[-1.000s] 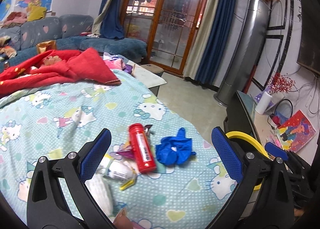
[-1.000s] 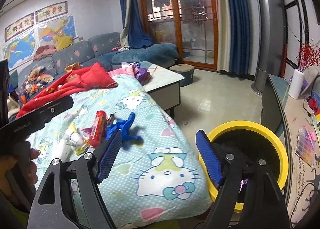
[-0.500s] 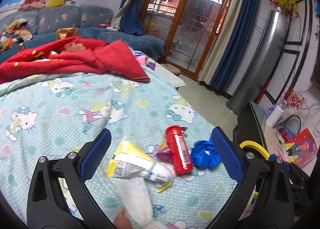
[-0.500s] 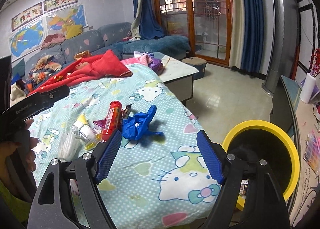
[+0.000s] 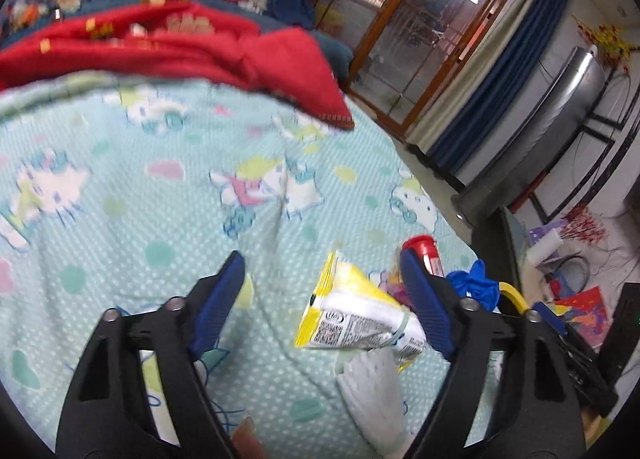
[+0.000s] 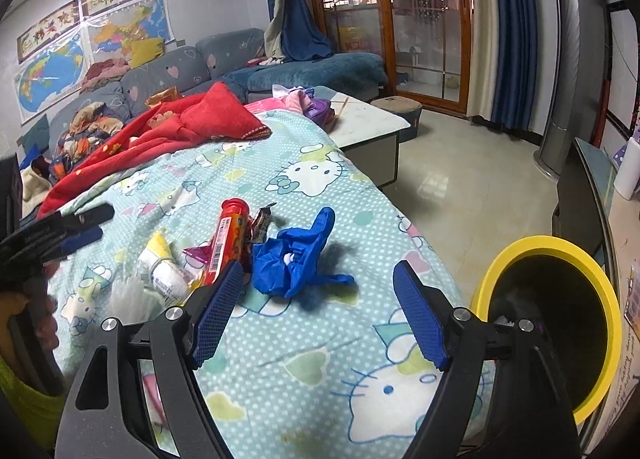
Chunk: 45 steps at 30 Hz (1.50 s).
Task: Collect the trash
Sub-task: 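Grasp the yellow snack bag with the left tool while the right tool grasps the blue glove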
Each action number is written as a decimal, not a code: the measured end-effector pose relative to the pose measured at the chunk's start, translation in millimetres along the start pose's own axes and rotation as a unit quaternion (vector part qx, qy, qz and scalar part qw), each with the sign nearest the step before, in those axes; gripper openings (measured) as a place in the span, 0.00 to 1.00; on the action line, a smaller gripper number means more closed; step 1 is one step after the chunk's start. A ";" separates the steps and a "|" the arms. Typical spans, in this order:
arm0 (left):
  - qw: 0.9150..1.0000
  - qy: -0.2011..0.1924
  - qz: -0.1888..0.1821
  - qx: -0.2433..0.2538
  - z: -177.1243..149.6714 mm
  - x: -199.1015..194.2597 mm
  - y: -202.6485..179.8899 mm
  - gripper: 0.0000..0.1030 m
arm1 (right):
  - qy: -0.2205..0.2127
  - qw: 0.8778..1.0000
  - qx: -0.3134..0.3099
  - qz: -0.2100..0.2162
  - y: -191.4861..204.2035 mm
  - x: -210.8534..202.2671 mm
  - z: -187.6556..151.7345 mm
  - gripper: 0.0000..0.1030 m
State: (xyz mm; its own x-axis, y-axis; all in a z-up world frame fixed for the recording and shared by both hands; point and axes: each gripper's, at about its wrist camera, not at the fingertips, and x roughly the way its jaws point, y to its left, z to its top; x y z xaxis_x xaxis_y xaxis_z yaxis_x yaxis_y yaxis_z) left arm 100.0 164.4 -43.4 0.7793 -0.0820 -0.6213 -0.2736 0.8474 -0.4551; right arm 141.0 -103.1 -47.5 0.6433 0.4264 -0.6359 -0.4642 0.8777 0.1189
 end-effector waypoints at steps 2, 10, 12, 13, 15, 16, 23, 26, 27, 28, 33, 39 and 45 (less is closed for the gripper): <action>1.000 0.012 -0.013 -0.005 -2.7 7.2 3.5 0.59 | 0.001 1.000 0.000 -0.003 0.5 5.9 2.8 0.73; 0.997 0.055 -0.054 0.000 -10.5 36.6 -2.4 0.58 | 0.011 1.000 0.008 -0.008 -1.8 28.4 10.2 0.73; 0.996 0.068 -0.055 0.000 -12.4 44.9 -2.6 0.58 | 0.014 1.000 0.010 -0.007 -2.3 33.8 11.2 0.73; 0.996 0.075 -0.056 -0.001 -13.5 49.2 -2.0 0.58 | 0.016 1.000 0.011 -0.006 -2.7 36.0 11.6 0.73; 0.995 0.079 -0.062 0.000 -14.4 51.8 -2.7 0.59 | 0.021 1.000 0.016 -0.004 -3.6 42.0 11.5 0.73; 0.995 0.080 -0.063 0.003 -14.7 52.1 -3.7 0.59 | 0.024 1.000 0.018 -0.002 -3.8 44.8 11.4 0.73; 0.993 0.089 -0.074 0.016 -15.8 56.7 -9.2 0.55 | 0.061 0.997 0.049 0.024 -12.4 66.6 5.4 0.46; 0.993 0.091 -0.075 0.021 -16.7 57.5 -10.8 0.53 | 0.071 0.995 0.052 0.037 -13.6 69.9 0.7 0.26; 0.993 0.092 -0.075 0.021 -17.2 57.1 -11.0 0.52 | 0.071 0.995 0.051 0.040 -13.0 70.0 0.1 0.24; 0.993 0.092 -0.075 0.021 -17.4 56.3 -11.0 0.51 | 0.070 0.995 0.048 0.042 -11.9 69.4 -0.9 0.21; 0.993 0.092 -0.074 0.032 -18.6 54.0 -14.5 0.44 | 0.067 0.996 0.032 0.041 -8.3 64.7 -2.8 0.17; 0.993 0.083 -0.066 0.048 -19.7 50.5 -20.7 0.36 | 0.065 0.997 0.030 0.030 -11.4 59.2 -2.9 0.16; 0.994 0.069 -0.066 0.052 -18.8 45.0 -22.9 0.31 | 0.062 0.998 0.015 0.021 -10.6 54.3 -2.5 0.08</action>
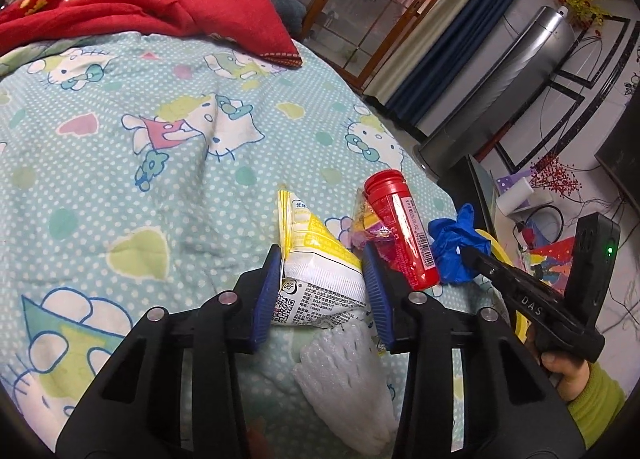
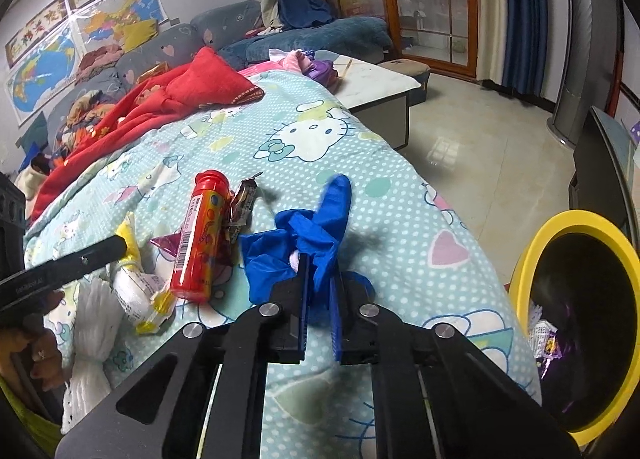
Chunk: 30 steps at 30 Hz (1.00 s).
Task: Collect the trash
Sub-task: 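Grasp the yellow snack bag with the left tool while the right tool grasps the blue glove, then carry the yellow snack bag and blue glove in both tools over the bin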
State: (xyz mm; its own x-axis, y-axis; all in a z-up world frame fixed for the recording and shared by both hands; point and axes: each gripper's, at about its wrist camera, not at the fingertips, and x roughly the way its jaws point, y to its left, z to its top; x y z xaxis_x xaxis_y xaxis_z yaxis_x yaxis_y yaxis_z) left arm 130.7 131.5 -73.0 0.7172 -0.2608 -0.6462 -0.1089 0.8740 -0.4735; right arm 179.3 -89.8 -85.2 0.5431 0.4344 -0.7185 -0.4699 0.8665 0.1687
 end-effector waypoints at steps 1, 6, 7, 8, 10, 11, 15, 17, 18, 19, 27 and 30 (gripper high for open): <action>1.000 -0.002 -0.001 -0.001 0.2 -1.6 0.4 0.30 | 0.000 1.000 -0.003 0.001 0.7 -0.7 -0.6 0.06; 0.999 -0.038 0.001 -0.007 4.2 -19.7 1.5 0.29 | -0.002 1.000 -0.005 0.003 0.3 -4.9 -1.3 0.03; 0.999 -0.047 0.002 -0.010 5.2 -24.0 1.7 0.29 | -0.003 1.000 -0.005 0.004 0.4 -6.3 -0.7 0.03; 0.998 -0.058 0.002 -0.014 6.7 -29.8 2.2 0.29 | -0.005 1.000 -0.006 0.004 0.4 -8.2 -0.1 0.03; 0.997 -0.076 0.004 -0.018 8.9 -38.5 2.3 0.29 | -0.009 1.000 -0.007 0.005 0.7 -11.2 1.3 0.03; 0.996 -0.089 0.004 -0.019 10.4 -45.0 1.7 0.29 | -0.012 1.000 -0.008 0.005 0.3 -14.0 2.0 0.03; 0.993 -0.119 0.005 -0.012 14.2 -62.4 -7.3 0.28 | -0.020 1.000 -0.010 0.005 -0.8 -23.2 4.0 0.03; 0.992 -0.130 0.000 -0.005 15.8 -68.8 -15.6 0.28 | -0.023 1.000 -0.012 0.007 -0.5 -28.5 3.9 0.03; 0.991 -0.134 -0.001 0.000 16.3 -71.5 -19.8 0.28 | -0.024 1.000 -0.013 0.009 -0.2 -30.5 4.2 0.03; 0.991 -0.136 -0.002 0.004 16.9 -72.9 -23.9 0.28 | -0.027 0.999 -0.014 0.010 0.0 -33.2 4.8 0.03; 0.989 -0.142 -0.014 0.041 12.9 -79.8 -56.9 0.28 | -0.039 0.998 -0.020 0.043 3.1 -61.0 1.3 0.03; 0.989 -0.140 -0.018 0.051 10.0 -79.4 -67.3 0.27 | -0.044 0.998 -0.020 0.051 3.5 -70.6 1.6 0.03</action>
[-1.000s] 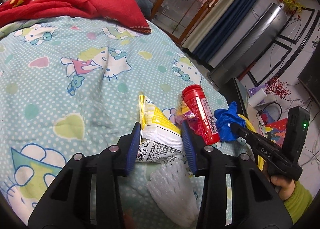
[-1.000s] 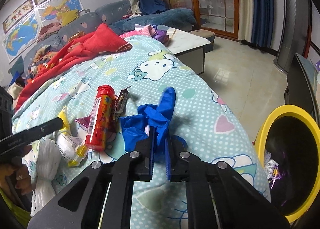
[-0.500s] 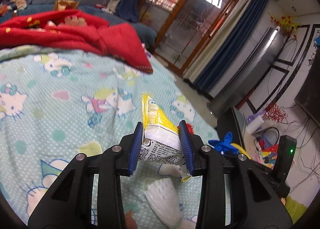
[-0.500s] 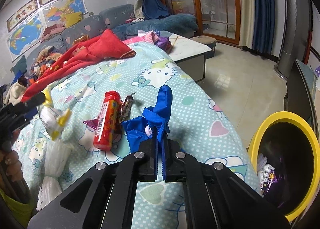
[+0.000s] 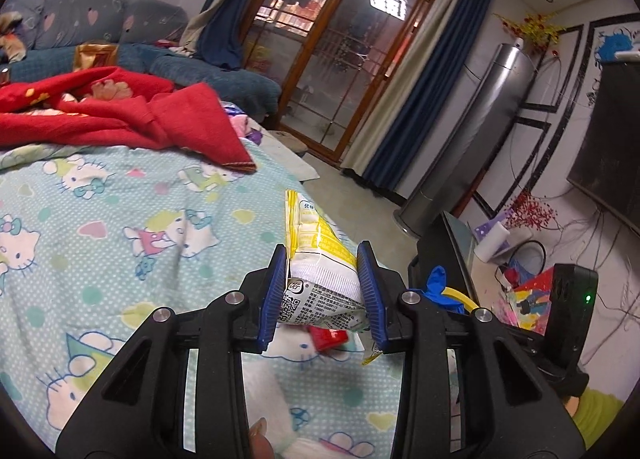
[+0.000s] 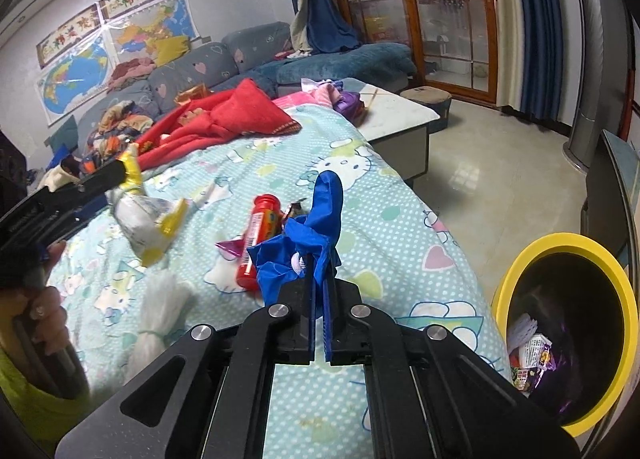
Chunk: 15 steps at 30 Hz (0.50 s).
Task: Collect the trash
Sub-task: 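Carry the yellow snack bag and blue glove in both tools over the bin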
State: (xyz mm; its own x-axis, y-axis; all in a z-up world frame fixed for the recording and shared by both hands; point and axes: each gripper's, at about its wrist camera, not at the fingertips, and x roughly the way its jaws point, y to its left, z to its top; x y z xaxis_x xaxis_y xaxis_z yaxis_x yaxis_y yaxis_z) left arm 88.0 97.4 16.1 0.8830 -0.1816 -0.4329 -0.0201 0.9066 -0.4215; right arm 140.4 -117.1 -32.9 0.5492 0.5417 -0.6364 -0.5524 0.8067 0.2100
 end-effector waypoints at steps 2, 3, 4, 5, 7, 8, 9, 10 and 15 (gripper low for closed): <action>1.000 0.000 -0.003 0.006 -1.8 -0.2 -7.5 0.27 | -0.006 1.000 -0.001 0.004 1.2 -6.5 1.1 0.03; 1.000 0.001 -0.005 0.008 -2.5 -0.5 -10.5 0.27 | -0.007 1.000 -0.001 0.006 1.3 -8.7 1.3 0.03; 1.000 0.002 -0.006 0.011 -3.1 -0.2 -13.4 0.27 | -0.009 1.000 0.000 0.008 1.2 -11.3 1.1 0.03; 1.000 0.003 -0.007 0.014 -3.8 0.1 -16.5 0.27 | -0.010 1.000 0.000 0.009 0.8 -13.7 1.1 0.03; 1.000 0.002 -0.009 0.018 -4.5 -0.1 -21.2 0.27 | -0.013 1.000 0.000 0.009 -0.1 -18.0 0.8 0.03; 1.000 0.003 -0.010 0.021 -4.9 0.0 -23.8 0.27 | -0.014 1.000 0.000 0.009 -1.1 -20.1 0.4 0.03; 1.000 0.003 -0.010 0.024 -5.4 0.1 -26.7 0.27 | -0.015 1.000 0.001 0.009 -1.8 -21.3 0.4 0.03; 1.000 0.003 -0.011 0.026 -5.8 0.0 -28.8 0.27 | -0.016 1.000 0.002 0.009 -3.1 -23.2 0.3 0.03; 0.999 0.002 -0.015 0.036 -6.5 -0.3 -37.4 0.27 | -0.024 1.000 0.006 0.005 -9.5 -33.8 -0.5 0.03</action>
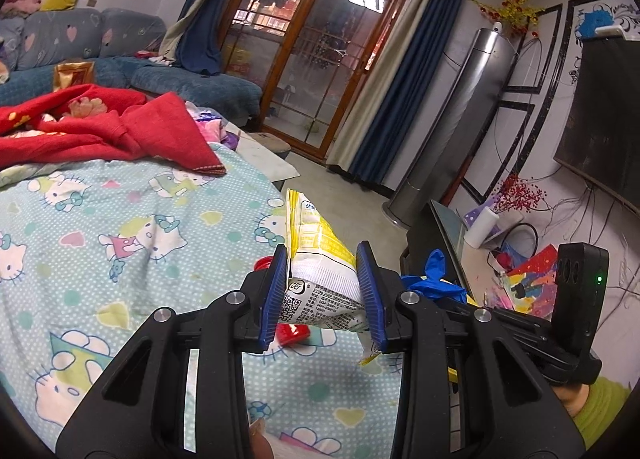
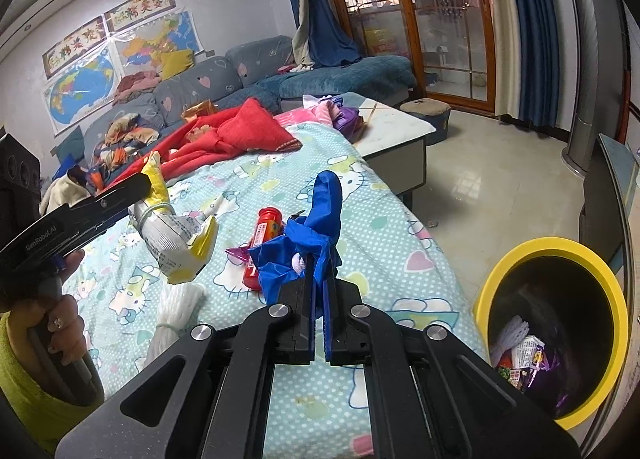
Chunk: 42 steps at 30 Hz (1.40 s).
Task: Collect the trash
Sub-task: 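Carry the yellow snack bag and blue glove in both tools over the bin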
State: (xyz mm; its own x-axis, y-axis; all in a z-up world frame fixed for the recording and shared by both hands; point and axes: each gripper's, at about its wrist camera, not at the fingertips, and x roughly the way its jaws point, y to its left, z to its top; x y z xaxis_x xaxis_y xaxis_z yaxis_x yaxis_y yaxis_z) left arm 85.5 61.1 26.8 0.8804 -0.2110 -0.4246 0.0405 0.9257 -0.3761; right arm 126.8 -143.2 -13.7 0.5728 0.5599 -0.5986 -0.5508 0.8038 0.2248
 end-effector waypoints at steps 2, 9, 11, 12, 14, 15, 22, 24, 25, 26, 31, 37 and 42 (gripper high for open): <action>1.000 0.001 -0.001 0.004 -0.1 0.3 -3.7 0.27 | -0.004 1.000 0.002 -0.004 -2.0 -4.3 -0.7 0.03; 1.000 0.002 -0.009 0.017 -1.8 4.4 -18.5 0.27 | -0.012 1.000 0.016 -0.016 -16.9 -15.8 -3.6 0.03; 1.000 0.005 -0.012 0.022 -2.7 6.4 -22.6 0.27 | -0.015 0.999 0.023 -0.021 -23.5 -19.0 -4.1 0.03; 1.000 0.005 -0.014 0.025 -3.2 7.3 -25.3 0.27 | -0.015 0.999 0.026 -0.022 -26.5 -19.6 -4.3 0.03; 0.999 0.009 -0.019 0.032 -4.3 10.9 -32.2 0.27 | -0.017 0.999 0.032 -0.026 -31.2 -22.5 -5.0 0.03; 0.999 0.009 -0.020 0.035 -4.9 12.2 -34.6 0.27 | -0.019 0.999 0.036 -0.029 -34.7 -24.2 -5.3 0.03; 0.998 0.018 -0.033 0.057 -10.9 24.0 -57.3 0.26 | -0.027 0.997 0.058 -0.047 -58.6 -33.3 -8.1 0.03; 0.997 0.021 -0.037 0.061 -13.0 28.1 -61.0 0.26 | -0.029 0.996 0.064 -0.053 -65.2 -35.5 -9.7 0.03; 0.997 0.024 -0.040 0.064 -14.3 30.8 -64.1 0.26 | -0.029 0.996 0.067 -0.056 -68.2 -36.6 -10.8 0.03; 0.997 0.025 -0.040 0.066 -14.8 32.1 -66.7 0.26 | -0.031 0.995 0.071 -0.061 -71.9 -37.8 -11.8 0.03; 0.996 0.030 -0.048 0.074 -17.9 40.5 -77.5 0.26 | -0.035 0.993 0.086 -0.079 -88.6 -43.5 -16.8 0.03; 0.994 0.037 -0.055 0.084 -21.0 48.6 -90.6 0.26 | -0.039 0.988 0.113 -0.098 -109.5 -50.2 -23.2 0.03; 0.993 0.048 -0.063 0.090 -25.6 60.0 -102.0 0.26 | -0.043 0.984 0.129 -0.115 -124.2 -56.2 -26.4 0.03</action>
State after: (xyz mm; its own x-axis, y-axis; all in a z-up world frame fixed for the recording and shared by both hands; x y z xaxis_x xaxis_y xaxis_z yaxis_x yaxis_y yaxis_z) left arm 122.1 -54.1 18.7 0.8148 -0.3497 -0.4624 0.2386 0.9292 -0.2823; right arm 147.0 -279.8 -28.2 0.7200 0.3641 -0.5908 -0.2357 0.9290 0.2853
